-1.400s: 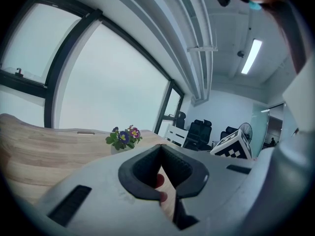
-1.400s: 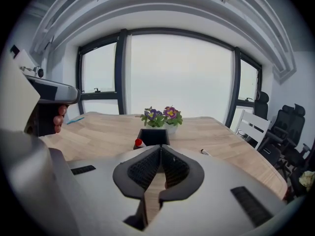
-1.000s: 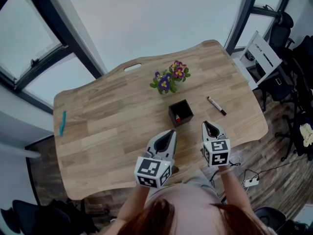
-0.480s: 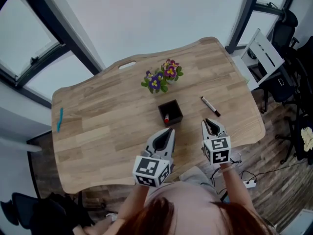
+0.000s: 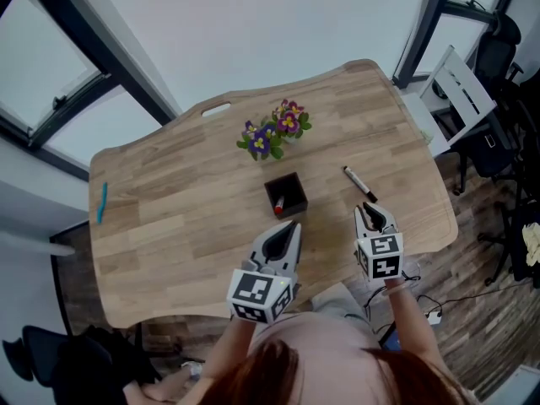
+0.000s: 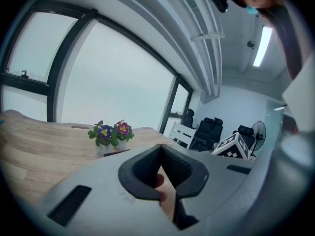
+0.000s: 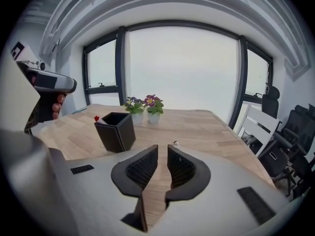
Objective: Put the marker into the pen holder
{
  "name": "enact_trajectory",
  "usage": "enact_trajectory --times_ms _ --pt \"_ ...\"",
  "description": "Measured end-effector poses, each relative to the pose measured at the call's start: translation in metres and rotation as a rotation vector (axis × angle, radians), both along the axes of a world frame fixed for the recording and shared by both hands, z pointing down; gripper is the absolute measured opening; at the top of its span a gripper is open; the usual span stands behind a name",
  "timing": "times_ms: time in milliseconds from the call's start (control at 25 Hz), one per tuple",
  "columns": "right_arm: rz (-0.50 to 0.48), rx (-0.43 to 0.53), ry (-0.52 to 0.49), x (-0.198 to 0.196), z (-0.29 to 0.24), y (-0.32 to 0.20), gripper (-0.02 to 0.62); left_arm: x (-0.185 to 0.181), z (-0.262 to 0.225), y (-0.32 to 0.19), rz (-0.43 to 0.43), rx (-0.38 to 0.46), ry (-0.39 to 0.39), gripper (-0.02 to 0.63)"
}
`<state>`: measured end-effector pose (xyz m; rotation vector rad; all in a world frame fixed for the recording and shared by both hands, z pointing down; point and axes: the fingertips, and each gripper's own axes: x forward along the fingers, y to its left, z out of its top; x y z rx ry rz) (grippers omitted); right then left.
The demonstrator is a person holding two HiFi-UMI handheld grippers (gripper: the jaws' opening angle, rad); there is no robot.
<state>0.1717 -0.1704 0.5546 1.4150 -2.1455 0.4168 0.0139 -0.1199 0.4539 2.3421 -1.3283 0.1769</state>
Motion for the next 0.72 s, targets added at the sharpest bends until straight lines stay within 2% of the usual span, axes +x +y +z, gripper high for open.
enact_trajectory --times_ms 240,720 --pt "-0.006 -0.018 0.025 0.02 0.012 -0.008 0.069 0.007 0.004 -0.006 -0.027 -0.008 0.001 0.002" --pt "-0.059 -0.077 0.071 0.052 0.046 -0.024 0.087 0.015 0.014 -0.011 -0.106 -0.037 -0.006 0.002"
